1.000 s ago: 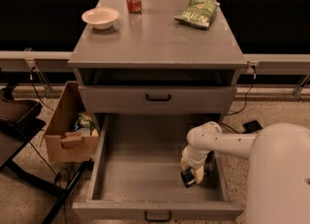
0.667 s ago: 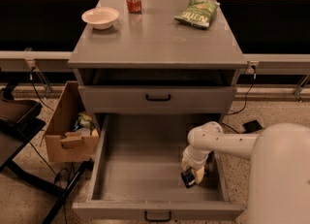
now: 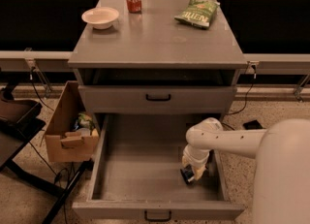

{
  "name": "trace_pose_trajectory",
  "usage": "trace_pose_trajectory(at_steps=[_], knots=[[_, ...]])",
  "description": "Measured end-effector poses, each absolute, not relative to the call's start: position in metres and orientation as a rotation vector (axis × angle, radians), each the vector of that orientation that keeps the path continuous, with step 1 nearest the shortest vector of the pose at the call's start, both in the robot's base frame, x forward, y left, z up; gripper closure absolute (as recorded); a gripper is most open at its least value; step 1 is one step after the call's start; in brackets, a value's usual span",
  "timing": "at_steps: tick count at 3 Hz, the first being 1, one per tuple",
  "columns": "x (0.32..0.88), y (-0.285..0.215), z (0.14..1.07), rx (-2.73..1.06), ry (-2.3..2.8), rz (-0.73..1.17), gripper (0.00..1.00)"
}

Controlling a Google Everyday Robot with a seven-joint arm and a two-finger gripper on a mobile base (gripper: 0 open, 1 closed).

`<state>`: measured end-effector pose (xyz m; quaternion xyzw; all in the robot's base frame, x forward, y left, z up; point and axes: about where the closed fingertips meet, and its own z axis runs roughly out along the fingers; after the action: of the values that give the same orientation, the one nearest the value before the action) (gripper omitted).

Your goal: Pick rxbar blueberry from middle drawer and place on counter

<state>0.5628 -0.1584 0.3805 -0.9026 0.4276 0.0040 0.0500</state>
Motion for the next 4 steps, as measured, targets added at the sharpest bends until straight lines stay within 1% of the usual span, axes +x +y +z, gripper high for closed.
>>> trace_pose_trajectory(at_steps=[1,2,3,4], knots=[[0.543,-0.135,0.442,-2.934,1.213,-0.164,1.0],[0.497,-0.13,0.508,-3.069,1.274,-0.308,1.0],[0.474,-0.132,0.598,-3.005,1.531,-0.436,1.0],[0.477,-0.153,0.715,-2.82,1.747,-0.586,1.0]])
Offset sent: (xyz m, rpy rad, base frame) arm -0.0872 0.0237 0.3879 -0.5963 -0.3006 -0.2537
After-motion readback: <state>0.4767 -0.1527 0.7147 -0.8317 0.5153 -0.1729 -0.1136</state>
